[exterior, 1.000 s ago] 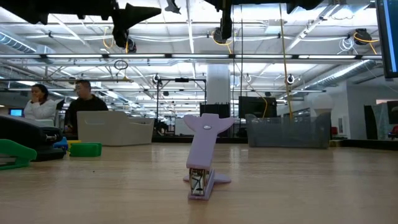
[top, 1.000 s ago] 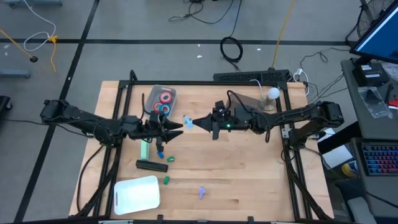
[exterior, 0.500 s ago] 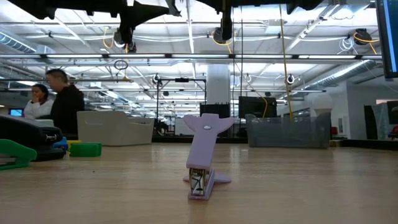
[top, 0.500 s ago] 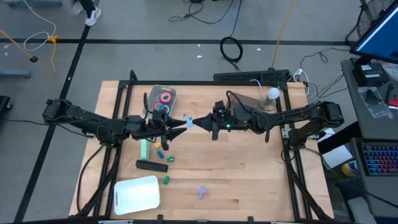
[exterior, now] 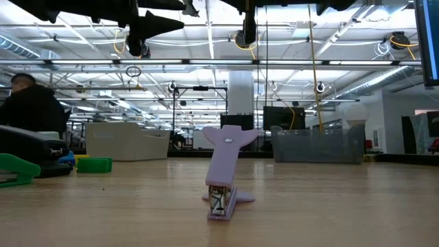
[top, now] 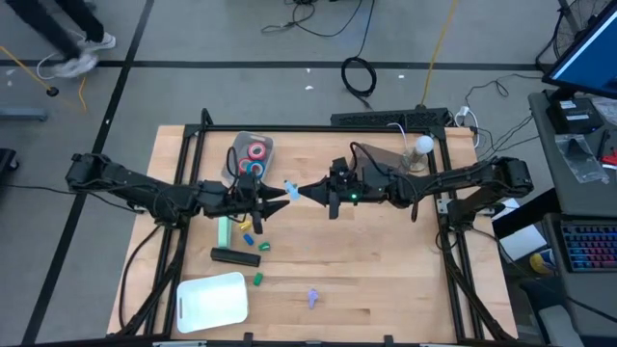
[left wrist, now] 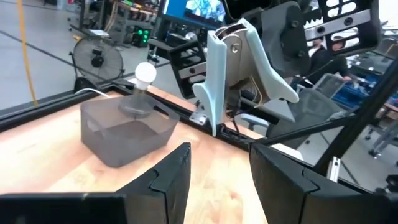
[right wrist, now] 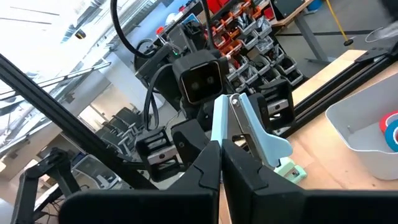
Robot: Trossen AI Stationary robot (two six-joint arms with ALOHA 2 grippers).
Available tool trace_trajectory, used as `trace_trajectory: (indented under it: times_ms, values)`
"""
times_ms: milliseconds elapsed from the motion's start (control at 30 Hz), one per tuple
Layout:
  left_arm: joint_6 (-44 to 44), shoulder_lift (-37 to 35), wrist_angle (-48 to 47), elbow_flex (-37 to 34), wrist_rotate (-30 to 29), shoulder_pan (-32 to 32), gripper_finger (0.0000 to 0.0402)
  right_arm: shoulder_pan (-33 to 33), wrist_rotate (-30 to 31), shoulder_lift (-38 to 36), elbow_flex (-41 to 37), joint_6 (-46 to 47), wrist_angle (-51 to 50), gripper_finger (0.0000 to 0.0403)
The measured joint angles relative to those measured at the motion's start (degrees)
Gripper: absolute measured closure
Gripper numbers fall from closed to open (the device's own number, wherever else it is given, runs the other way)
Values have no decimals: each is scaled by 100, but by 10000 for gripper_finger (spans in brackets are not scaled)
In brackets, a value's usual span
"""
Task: Pick and place Stapler, Stapler remover, tape
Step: Put the light blue staple remover into the white bin
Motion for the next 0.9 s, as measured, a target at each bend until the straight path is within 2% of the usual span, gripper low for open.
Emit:
trace_trajectory:
  times_ms: [367,567,900]
  values:
    - [49,0,19,0,-362,24,234,8,-10,0,0,12,-44,403]
    - [60,0,114,-4,-363,166,234,8,-7,0,0,29,-42,403]
    - [23,0,277,-7,95,310,234,8,3,0,0,29,-32,403]
